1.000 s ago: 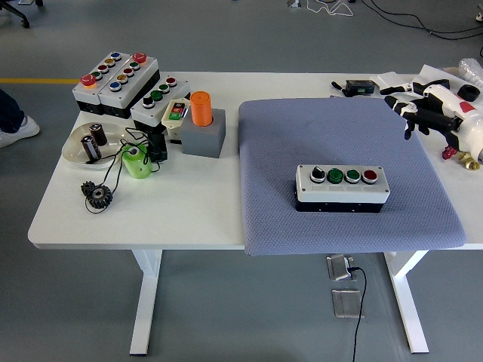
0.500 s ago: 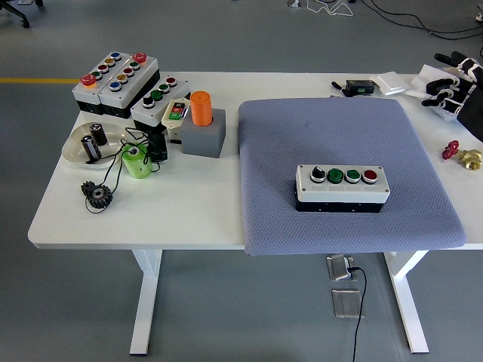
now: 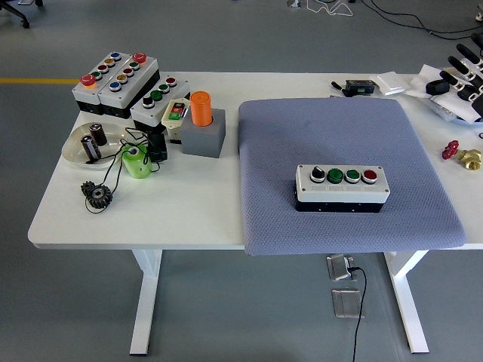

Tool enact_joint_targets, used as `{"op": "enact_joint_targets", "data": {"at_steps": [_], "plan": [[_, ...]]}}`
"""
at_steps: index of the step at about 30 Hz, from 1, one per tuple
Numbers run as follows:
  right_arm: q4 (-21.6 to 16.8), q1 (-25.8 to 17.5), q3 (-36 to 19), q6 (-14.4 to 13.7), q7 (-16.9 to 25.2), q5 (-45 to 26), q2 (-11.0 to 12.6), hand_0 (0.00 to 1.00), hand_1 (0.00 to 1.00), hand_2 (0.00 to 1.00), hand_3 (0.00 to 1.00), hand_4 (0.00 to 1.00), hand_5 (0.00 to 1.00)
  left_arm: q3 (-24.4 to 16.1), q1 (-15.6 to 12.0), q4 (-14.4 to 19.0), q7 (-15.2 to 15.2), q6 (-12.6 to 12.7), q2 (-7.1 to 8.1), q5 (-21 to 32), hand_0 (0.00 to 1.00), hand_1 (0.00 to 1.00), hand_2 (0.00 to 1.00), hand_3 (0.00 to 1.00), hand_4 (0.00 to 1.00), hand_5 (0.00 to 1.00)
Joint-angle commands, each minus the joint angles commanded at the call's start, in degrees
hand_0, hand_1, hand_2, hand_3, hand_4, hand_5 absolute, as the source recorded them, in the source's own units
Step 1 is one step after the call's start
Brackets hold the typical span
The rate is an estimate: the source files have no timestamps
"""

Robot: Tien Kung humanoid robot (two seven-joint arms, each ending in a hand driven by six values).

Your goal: Pick up the button,place it on the desk,press the button,press the button

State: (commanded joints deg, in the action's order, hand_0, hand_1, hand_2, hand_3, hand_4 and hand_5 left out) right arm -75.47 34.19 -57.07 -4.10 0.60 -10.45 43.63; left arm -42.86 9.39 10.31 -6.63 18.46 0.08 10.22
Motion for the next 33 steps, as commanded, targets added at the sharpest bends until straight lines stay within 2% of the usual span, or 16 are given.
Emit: {"op": "enact_joint_targets", "data": {"at_steps": [10,11,33], "plan": [[0.3,-0.2,-1.0,-0.6,0.6,-0.6,0.2,0.776,0.73,0.803,0.816,0.667,0.558,0.1,0.3,0.0,0.0,-0.1,0.08,0.2,0.651,0.706,0.728,0.516,0.312,0.948],[0.4,-0.2,-1.0,-0.7,0.7,-0.8,0.2,0.799,0.759,0.82,0.816,0.668,0.557,0.1,0.3,0.0,0.0,-0.1,0.08,0.2,0.651,0.706,0.728,0.516,0.313,0.95],[0.3,-0.8,-0.8,-1.4,1.1,-3.6,0.3,0.816,0.772,0.827,0.81,0.657,0.541,1.3,-0.5,0.0,0.0,-0.2,-0.08,1.2,0.651,0.706,0.728,0.516,0.314,0.954]]}}
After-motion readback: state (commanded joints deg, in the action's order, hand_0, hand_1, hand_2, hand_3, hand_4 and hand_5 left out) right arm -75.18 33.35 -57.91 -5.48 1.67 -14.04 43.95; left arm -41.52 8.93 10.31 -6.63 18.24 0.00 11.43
